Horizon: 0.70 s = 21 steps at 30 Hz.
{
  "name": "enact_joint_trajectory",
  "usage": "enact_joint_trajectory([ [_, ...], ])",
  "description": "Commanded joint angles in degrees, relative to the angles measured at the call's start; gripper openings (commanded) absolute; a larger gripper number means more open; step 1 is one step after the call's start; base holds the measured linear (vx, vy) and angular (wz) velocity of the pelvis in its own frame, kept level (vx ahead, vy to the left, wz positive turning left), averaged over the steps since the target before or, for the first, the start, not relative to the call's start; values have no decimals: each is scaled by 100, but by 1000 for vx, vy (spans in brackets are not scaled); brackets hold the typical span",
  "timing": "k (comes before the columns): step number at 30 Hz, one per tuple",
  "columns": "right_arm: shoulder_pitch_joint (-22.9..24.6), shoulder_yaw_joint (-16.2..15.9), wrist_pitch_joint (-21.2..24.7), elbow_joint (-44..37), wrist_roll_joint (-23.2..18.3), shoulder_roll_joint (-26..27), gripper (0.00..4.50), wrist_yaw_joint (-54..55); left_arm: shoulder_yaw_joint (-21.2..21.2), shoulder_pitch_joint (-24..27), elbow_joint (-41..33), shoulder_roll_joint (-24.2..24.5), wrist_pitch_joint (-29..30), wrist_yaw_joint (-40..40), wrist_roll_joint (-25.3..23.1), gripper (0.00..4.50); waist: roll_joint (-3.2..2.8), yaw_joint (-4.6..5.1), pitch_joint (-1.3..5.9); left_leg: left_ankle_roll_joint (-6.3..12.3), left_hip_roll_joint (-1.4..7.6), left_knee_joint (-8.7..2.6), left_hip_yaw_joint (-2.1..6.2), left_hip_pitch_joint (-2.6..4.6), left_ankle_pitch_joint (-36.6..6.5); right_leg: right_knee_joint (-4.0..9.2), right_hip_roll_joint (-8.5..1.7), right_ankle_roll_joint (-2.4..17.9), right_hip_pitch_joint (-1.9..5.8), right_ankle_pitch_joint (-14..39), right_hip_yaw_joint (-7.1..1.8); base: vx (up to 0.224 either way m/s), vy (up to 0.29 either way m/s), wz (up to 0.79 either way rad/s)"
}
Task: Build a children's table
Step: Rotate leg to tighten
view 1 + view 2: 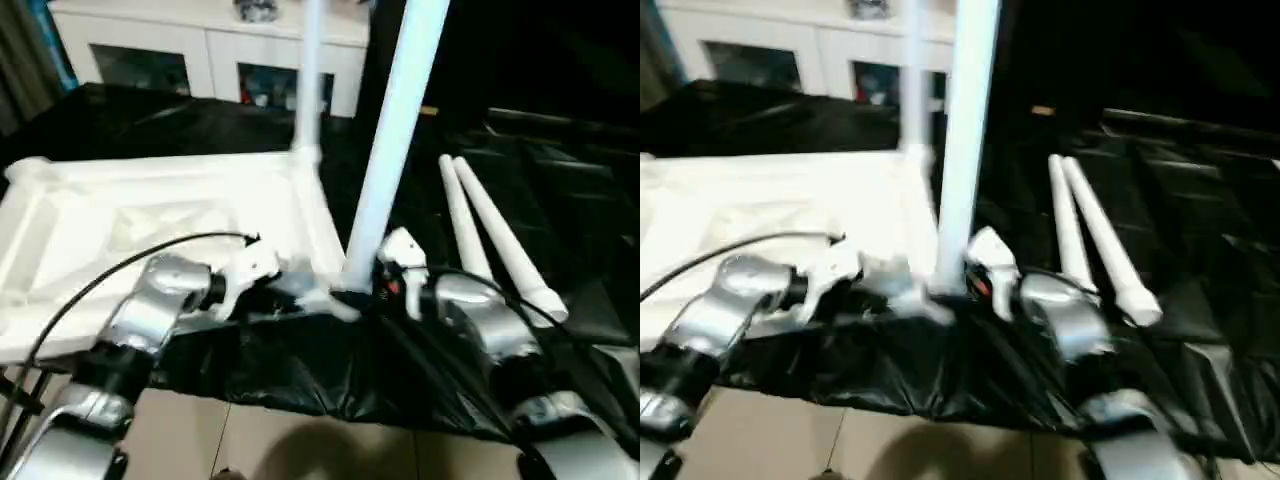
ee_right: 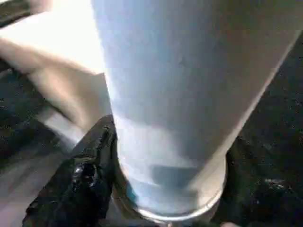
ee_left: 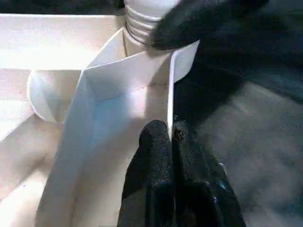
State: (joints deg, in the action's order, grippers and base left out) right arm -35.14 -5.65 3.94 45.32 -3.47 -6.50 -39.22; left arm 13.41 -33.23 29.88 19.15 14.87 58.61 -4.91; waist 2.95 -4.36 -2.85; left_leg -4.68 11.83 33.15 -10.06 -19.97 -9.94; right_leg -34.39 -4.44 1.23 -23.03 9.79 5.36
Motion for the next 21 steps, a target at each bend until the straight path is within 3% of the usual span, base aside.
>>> enact_joint_trajectory([
  [1,-201,66,106,434,46,431,270,1015,37,-225,168,-601,233,-852,-34,0,-43,13,294,-134,156,-419,65,81,-1862,553,-442,722,184,2760,-307,0,0,0],
  [5,-387,294,35,747,42,741,270,1899,-32,-320,324,-1124,298,-1504,-20,0,-38,-15,311,-132,150,-408,54,101,-1879,550,-427,720,170,2578,-307,0,0,0],
  [8,-424,311,-289,903,182,906,270,2255,67,-241,230,-1316,265,-1640,-108,0,-54,-63,345,-60,152,-413,37,54,-1620,484,-421,794,208,1974,-322,0,0,0],
  [9,-425,326,-323,919,171,920,325,2253,77,-230,215,-1321,269,-1644,-124,0,-52,-65,351,-38,153,-411,33,45,-1558,468,-420,814,217,1860,-327,0,0,0],
  [12,-422,439,-373,894,12,932,346,2046,111,-133,77,-1306,343,-1512,-99,0,-59,-71,366,67,154,-408,27,-6,-1273,392,-415,950,275,1348,-327,0,0,0],
  [15,-436,392,-461,849,36,849,383,1788,145,-36,-36,-1181,244,-1347,-76,0,-46,-60,362,102,161,-410,23,-10,-1233,386,-416,990,280,1289,-326,0,0,0],
  [21,-298,66,-538,418,67,544,410,783,170,98,-318,-835,-23,-725,133,0,-24,-50,345,173,155,-410,15,-25,-1258,414,-426,923,286,1563,-332,0,0,0],
])
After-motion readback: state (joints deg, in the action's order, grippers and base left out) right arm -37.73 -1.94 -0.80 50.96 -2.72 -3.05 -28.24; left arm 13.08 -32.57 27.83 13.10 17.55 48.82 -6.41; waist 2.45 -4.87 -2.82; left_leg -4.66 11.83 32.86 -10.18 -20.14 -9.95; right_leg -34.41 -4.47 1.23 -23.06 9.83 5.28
